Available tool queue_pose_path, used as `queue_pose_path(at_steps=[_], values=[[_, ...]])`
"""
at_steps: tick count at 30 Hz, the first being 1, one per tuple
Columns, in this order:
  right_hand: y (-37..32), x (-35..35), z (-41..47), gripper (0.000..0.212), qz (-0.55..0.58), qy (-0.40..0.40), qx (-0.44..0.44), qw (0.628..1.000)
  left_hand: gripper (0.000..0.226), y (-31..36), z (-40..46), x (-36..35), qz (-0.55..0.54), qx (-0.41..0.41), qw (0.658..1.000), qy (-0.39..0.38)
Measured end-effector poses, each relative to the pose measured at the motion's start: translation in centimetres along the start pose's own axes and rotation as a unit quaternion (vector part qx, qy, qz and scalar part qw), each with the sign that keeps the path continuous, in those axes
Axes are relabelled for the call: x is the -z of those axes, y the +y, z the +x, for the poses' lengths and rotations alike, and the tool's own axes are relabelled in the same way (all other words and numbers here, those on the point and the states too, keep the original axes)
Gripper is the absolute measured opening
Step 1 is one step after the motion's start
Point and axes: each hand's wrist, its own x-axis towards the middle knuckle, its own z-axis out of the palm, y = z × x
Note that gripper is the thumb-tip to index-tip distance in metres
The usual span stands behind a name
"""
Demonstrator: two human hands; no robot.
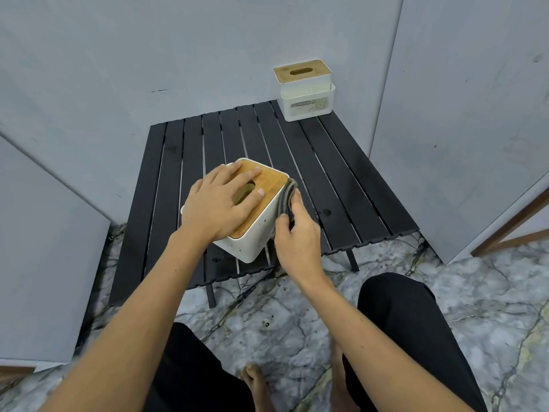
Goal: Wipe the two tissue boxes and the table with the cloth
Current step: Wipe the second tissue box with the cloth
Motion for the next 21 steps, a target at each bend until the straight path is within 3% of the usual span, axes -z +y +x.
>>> queue_pose_path(at_steps=[5, 10, 17, 21], values=[[2.2, -1.3, -1.7, 0.059, 0.008, -0.020, -0.037, 0.999, 0.066, -0.3, -0.1, 0.0, -0.003, -0.025, 1.000, 0.009], [0.7, -1.4, -3.6, 0.057, 0.018, -0.021, 0.037, 0.999, 0.065, -0.5, -0.1, 0.2, -0.008, -0.064, 0.998, -0.001], [0.5, 0.6, 0.9, 0.055, 0.010, 0.001, 0.017, 1.000, 0.053, -1.3, -0.1, 2.3, -0.076, -0.112, 0.983, -0.123], [1.1, 1.0, 0.9, 0.055, 0.013, -0.023, -0.007, 1.000, 0.065, -1.6, -0.8, 2.6, -0.028, -0.162, 0.977, -0.133]])
